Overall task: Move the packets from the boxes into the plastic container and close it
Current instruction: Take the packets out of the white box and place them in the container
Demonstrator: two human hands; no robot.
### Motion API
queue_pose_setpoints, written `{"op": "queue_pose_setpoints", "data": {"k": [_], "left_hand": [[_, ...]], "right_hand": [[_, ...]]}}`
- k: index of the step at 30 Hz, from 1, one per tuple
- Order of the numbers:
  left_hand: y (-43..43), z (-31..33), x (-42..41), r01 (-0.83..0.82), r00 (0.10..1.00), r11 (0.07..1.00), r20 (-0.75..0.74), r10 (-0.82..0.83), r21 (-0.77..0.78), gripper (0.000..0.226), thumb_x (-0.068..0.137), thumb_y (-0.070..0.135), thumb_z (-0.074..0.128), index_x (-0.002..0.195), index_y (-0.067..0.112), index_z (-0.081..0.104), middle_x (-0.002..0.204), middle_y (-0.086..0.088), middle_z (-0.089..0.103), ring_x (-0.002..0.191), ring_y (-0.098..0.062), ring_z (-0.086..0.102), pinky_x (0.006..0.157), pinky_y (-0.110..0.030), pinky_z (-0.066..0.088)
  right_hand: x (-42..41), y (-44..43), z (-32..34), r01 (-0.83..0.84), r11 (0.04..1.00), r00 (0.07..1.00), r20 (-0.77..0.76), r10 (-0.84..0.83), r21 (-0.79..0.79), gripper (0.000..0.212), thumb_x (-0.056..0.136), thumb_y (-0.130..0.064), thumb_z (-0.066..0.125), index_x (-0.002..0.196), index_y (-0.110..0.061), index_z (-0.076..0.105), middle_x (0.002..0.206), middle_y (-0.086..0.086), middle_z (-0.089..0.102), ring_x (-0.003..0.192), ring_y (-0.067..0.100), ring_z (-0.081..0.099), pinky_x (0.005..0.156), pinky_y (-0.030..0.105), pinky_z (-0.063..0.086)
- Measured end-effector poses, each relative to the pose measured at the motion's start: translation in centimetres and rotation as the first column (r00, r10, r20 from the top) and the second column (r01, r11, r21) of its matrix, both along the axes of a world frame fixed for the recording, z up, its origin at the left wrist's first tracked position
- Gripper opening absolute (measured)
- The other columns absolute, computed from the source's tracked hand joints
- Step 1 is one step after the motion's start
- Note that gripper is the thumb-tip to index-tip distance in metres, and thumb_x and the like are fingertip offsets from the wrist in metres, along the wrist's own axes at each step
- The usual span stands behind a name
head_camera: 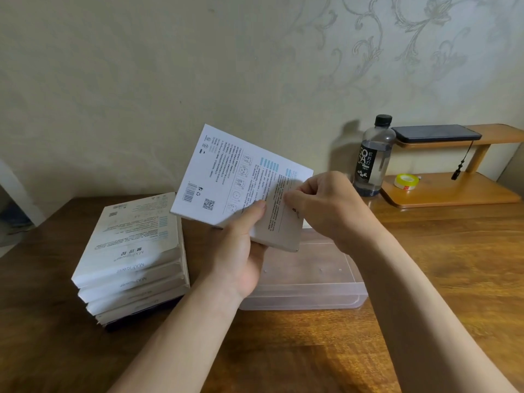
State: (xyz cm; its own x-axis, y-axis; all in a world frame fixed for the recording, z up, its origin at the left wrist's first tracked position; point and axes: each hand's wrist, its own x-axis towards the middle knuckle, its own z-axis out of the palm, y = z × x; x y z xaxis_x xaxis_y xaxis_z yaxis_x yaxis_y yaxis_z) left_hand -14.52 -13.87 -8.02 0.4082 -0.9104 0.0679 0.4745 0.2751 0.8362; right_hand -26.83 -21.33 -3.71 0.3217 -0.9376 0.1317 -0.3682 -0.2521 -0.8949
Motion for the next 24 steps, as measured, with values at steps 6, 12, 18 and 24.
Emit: {"op": "queue_pose_setpoints", "data": {"k": [6, 12, 18, 24], "left_hand": [[0.0, 0.3, 0.1, -0.035, 0.997, 0.999, -0.074, 0.034, -0.021, 0.038, 0.098, 0.005, 0.054, 0.123, 0.032, 0.065, 0.103, -0.003, 0.077, 0.090, -0.019, 0.070, 0.065, -0.034, 0.058], [0.1, 0.8, 1.0, -0.041, 0.969, 0.999, -0.245, 0.037, -0.011, 0.032, 0.095, 0.005, 0.058, 0.116, 0.028, 0.067, 0.101, -0.005, 0.079, 0.091, -0.021, 0.076, 0.085, -0.042, 0.060], [0.2, 0.9, 1.4, -0.062, 0.930, 0.998, -0.363, 0.056, -0.004, 0.034, 0.091, 0.003, 0.061, 0.117, 0.025, 0.067, 0.106, -0.007, 0.079, 0.097, -0.022, 0.076, 0.085, -0.040, 0.061], [0.4, 1.2, 1.5, -0.034, 0.895, 0.999, -0.445, 0.026, -0.010, 0.032, 0.093, 0.003, 0.060, 0.120, 0.021, 0.065, 0.112, -0.010, 0.077, 0.103, -0.024, 0.075, 0.081, -0.037, 0.063]], "right_hand": [[-0.3, 0.2, 0.6, -0.027, 0.999, 0.994, 0.108, 0.023, 0.037, 0.033, 0.093, -0.011, 0.057, 0.072, 0.015, 0.061, 0.060, 0.001, 0.070, 0.049, 0.010, 0.057, 0.049, 0.028, 0.050], [-0.9, 0.2, 1.3, -0.116, 0.973, 0.931, 0.363, 0.036, 0.201, 0.018, 0.096, -0.004, 0.059, 0.089, 0.009, 0.068, 0.086, 0.020, 0.072, 0.071, 0.024, 0.069, 0.063, 0.035, 0.061], [-1.3, 0.2, 1.5, -0.217, 0.930, 0.859, 0.510, 0.037, 0.297, 0.014, 0.093, 0.002, 0.054, 0.089, 0.009, 0.065, 0.085, 0.024, 0.075, 0.079, 0.035, 0.074, 0.065, 0.036, 0.061], [-1.6, -0.1, 1.5, -0.271, 0.901, 0.815, 0.579, 0.026, 0.340, 0.015, 0.093, 0.003, 0.045, 0.087, 0.006, 0.059, 0.090, 0.030, 0.073, 0.087, 0.040, 0.074, 0.073, 0.040, 0.062]]}}
